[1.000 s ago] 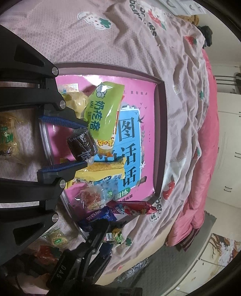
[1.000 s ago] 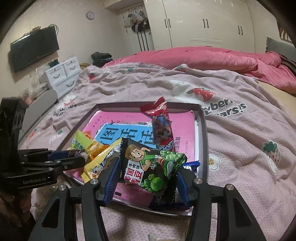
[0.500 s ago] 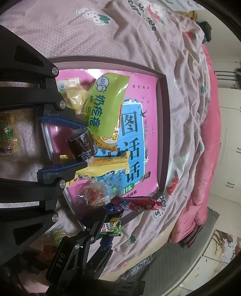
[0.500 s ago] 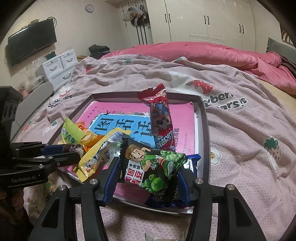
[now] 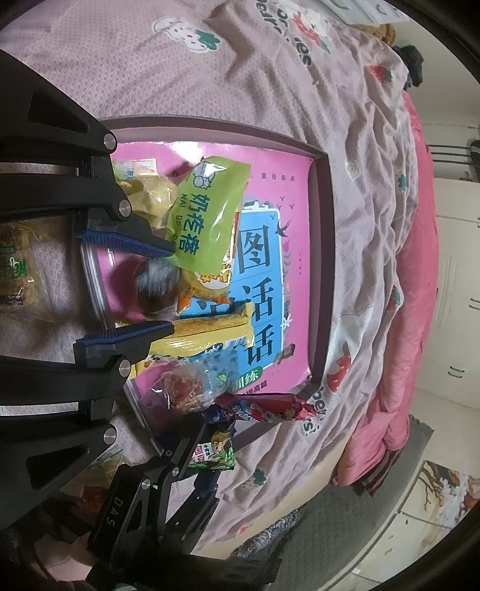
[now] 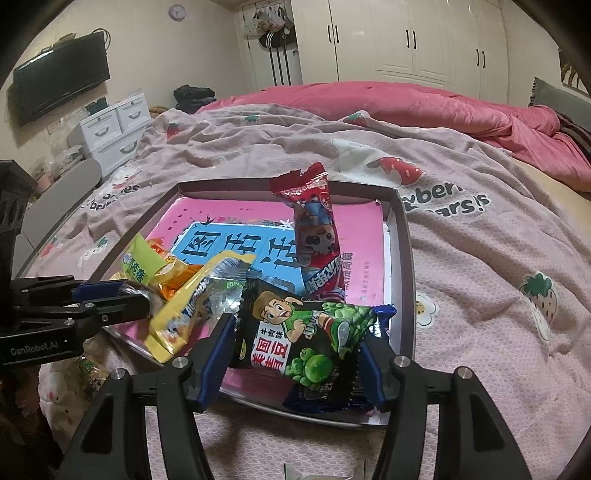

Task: Organize snacks
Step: 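Lower the dark snack into the tray and open the left gripper while the right releases the pea bag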

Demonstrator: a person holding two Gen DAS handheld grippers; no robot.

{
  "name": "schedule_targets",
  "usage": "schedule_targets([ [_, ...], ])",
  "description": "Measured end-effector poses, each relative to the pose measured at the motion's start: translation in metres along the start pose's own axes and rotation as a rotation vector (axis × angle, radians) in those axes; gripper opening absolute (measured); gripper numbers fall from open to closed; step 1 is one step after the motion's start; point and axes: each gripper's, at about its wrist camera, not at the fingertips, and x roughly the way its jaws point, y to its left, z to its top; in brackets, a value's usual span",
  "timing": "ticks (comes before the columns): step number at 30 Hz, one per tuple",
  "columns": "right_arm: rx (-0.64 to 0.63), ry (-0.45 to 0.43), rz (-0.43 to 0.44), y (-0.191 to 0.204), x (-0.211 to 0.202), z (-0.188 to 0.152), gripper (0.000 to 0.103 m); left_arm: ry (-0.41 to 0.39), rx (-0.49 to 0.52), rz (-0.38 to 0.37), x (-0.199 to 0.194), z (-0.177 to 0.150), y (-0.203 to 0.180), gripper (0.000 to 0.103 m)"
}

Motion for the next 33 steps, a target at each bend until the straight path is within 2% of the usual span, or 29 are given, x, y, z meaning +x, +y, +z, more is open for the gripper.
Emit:
schedule_targets([
  [9,0.014,-0.018,-0.010,-0.005,-0.005,0.002,0.063,-0.006,0.000,-0.011,-0.005,0.001,0.000,0.038],
  [12,0.021,-0.024,-0.010,-0.006,-0.007,0.003,0.063,-0.009,-0.001,-0.012,-0.007,0.001,0.000,0.046],
  [16,0.026,-0.040,-0.007,-0.007,-0.012,0.004,0.064,-0.015,-0.005,-0.012,-0.011,0.001,0.000,0.047],
  [20,0.039,-0.061,-0.002,-0.010,-0.018,0.006,0.067,-0.026,-0.015,-0.014,-0.018,0.003,0.003,0.054],
  [33,0.085,-0.117,0.018,-0.020,-0.037,0.008,0.071,-0.044,-0.057,-0.017,-0.046,0.005,0.020,0.067],
])
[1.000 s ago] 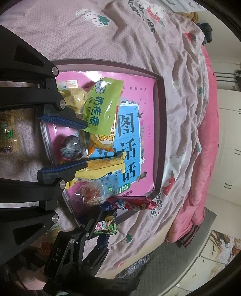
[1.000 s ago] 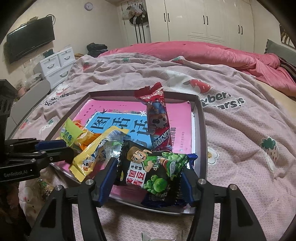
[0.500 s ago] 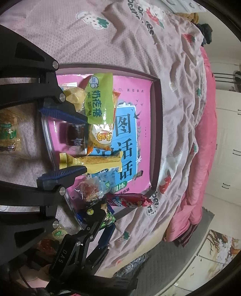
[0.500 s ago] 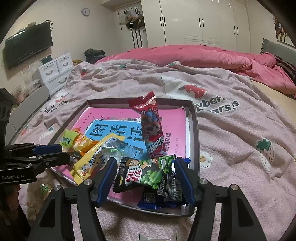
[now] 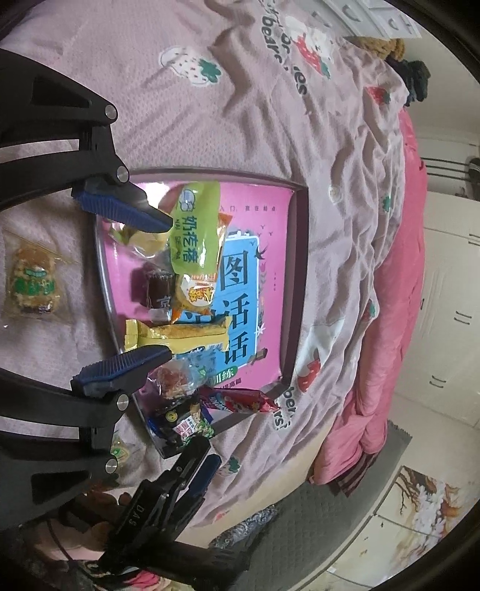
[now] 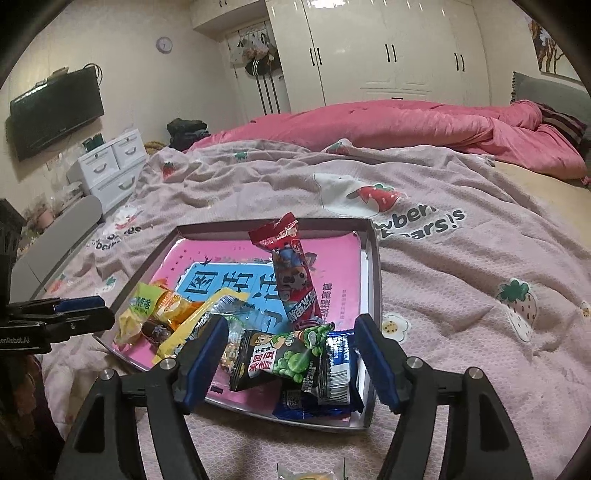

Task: Organize snacks
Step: 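Lower the dark snack into the tray and open the left gripper while the right releases the pea bag, then withdraw both grippers toward the clear cake packs on the bedspread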

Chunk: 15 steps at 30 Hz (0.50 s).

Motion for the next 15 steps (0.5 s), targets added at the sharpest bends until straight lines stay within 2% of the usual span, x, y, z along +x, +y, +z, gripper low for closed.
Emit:
schedule_targets([
  [8,0.027,-0.024,-0.007,-0.006,-0.018,-0.005,0.077,0.015,0.029,0.016,-0.009,-0.009,-0.003,0.071],
  [15,0.050,-0.010,-0.008,-0.006,-0.031,-0.015,0.081,0.030,0.050,0.028,-0.016,-0.021,-0.004,0.074],
])
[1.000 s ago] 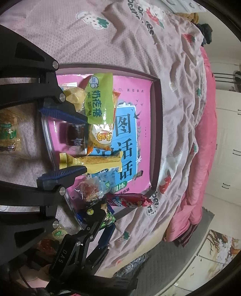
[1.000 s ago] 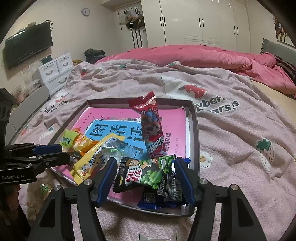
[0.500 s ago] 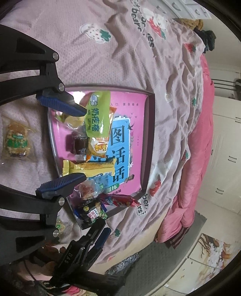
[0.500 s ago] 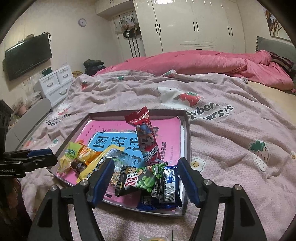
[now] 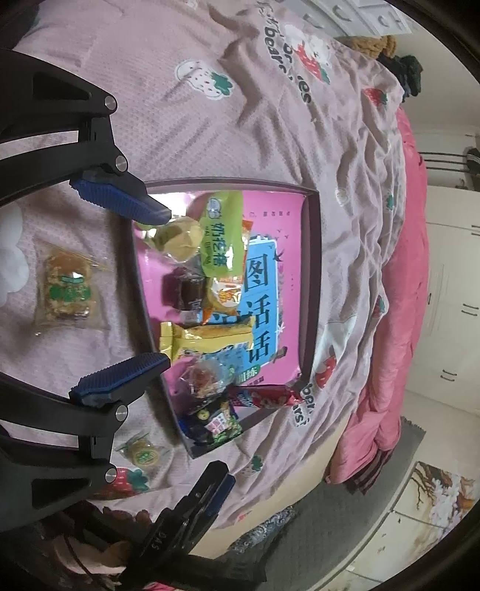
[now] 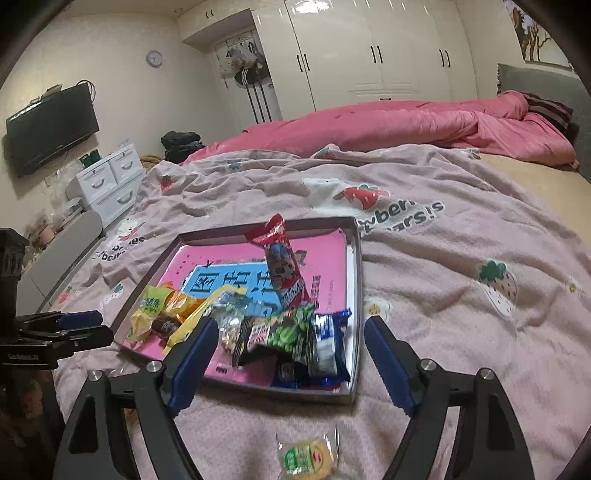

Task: Organize snacks
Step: 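Withdraw both grippers toward the clear cake packs on the bedspread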

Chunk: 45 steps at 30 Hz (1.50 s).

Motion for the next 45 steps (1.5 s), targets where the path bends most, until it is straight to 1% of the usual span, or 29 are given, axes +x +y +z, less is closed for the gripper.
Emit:
schedule_targets([
  [7,-0.044,0.056,-0.048,0.010,-0.004,-0.015,0.081,0.027,0.014,0.002,-0.002,-0.013,-0.003,0.074],
  [10,-0.055,0.103,-0.086,0.013,-0.005,-0.027,0.081,0.036,0.023,0.003,-0.001,-0.017,-0.004,0.074],
  [13,-0.047,0.141,-0.104,0.013,-0.007,-0.036,0.081,0.048,0.019,0.004,-0.001,-0.022,-0.005,0.074],
  [18,0.005,0.167,-0.116,0.006,-0.010,-0.044,0.081,0.072,0.012,0.009,0.002,-0.030,-0.005,0.074],
  [30,0.004,0.308,-0.188,0.004,0.017,-0.060,0.081,0.140,0.014,0.017,0.015,-0.048,-0.007,0.074],
  [38,-0.027,0.350,-0.211,0.009,0.030,-0.067,0.081,0.163,0.014,0.039,0.023,-0.053,-0.006,0.075],
  [40,-0.026,0.347,-0.206,0.008,0.031,-0.066,0.073,0.167,0.011,0.043,0.025,-0.053,-0.005,0.075],
  [41,-0.022,0.345,-0.202,0.008,0.031,-0.066,0.071,0.170,0.008,0.044,0.026,-0.054,-0.005,0.075],
  [43,-0.014,0.339,-0.199,0.006,0.031,-0.065,0.063,0.177,0.004,0.048,0.029,-0.055,-0.004,0.075],
  [45,0.000,0.339,-0.189,0.003,0.031,-0.065,0.059,0.181,0.000,0.050,0.031,-0.056,-0.004,0.075],
])
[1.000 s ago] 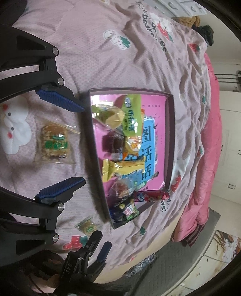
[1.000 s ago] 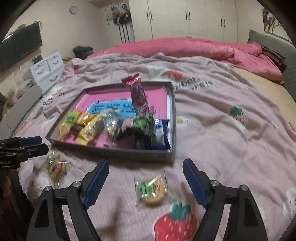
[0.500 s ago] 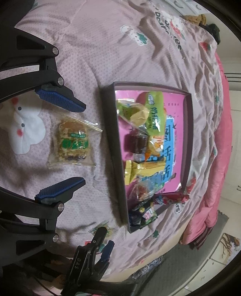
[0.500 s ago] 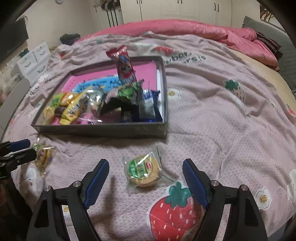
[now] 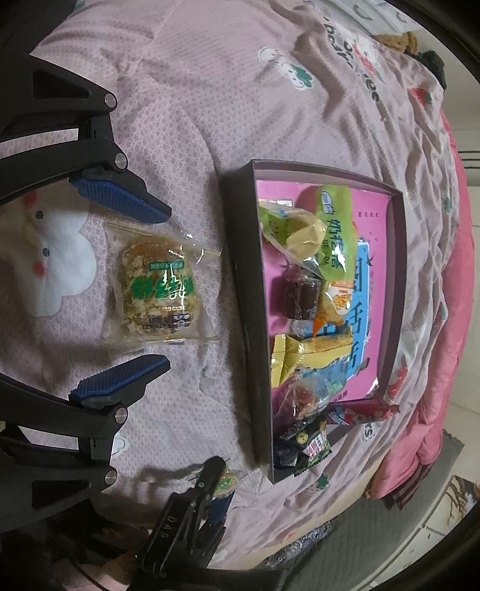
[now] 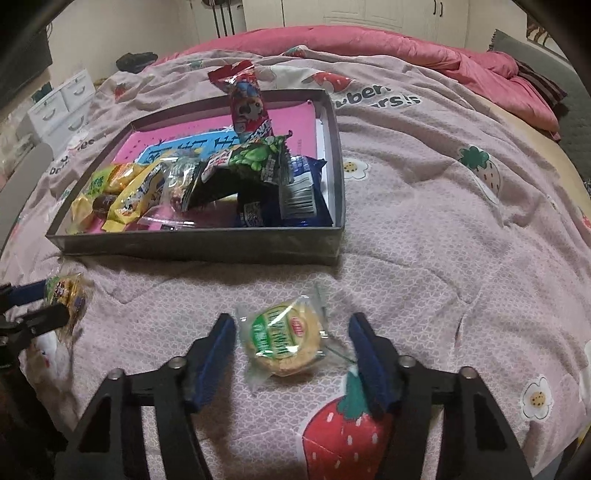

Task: Organize snacks
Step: 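Withdraw both grippers toward the clear cake packs on the bedspread, then grasp the clear cake pack with the left gripper while the right grasps the round cake pack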

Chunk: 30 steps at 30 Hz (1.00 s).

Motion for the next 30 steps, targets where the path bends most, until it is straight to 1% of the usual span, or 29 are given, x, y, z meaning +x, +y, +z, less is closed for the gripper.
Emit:
schedule_targets([
  [6,0.007,-0.006,0.014,-0.001,-0.003,0.000,0.054,0.019,-0.022,0.007,0.011,-0.001,0.001,0.075],
  [8,0.005,-0.014,0.027,-0.001,-0.005,0.000,0.054,0.013,-0.026,0.009,0.012,0.000,0.000,0.075],
  [12,-0.014,-0.027,0.048,0.004,-0.009,0.001,0.053,-0.003,-0.038,-0.014,0.013,0.003,0.000,0.075],
  [18,-0.057,-0.064,0.067,0.014,-0.019,0.001,0.052,-0.005,-0.029,-0.033,0.016,0.006,-0.003,0.059],
  [23,-0.086,-0.108,0.088,0.021,-0.028,0.003,0.052,-0.014,-0.031,-0.063,0.010,0.006,-0.003,0.055],
  [26,-0.090,-0.132,0.095,0.023,-0.033,0.005,0.052,-0.041,-0.034,-0.095,-0.002,0.007,-0.004,0.055],
  [30,-0.088,-0.179,0.114,0.023,-0.041,0.008,0.052,-0.125,-0.011,-0.107,-0.024,0.011,-0.008,0.054],
])
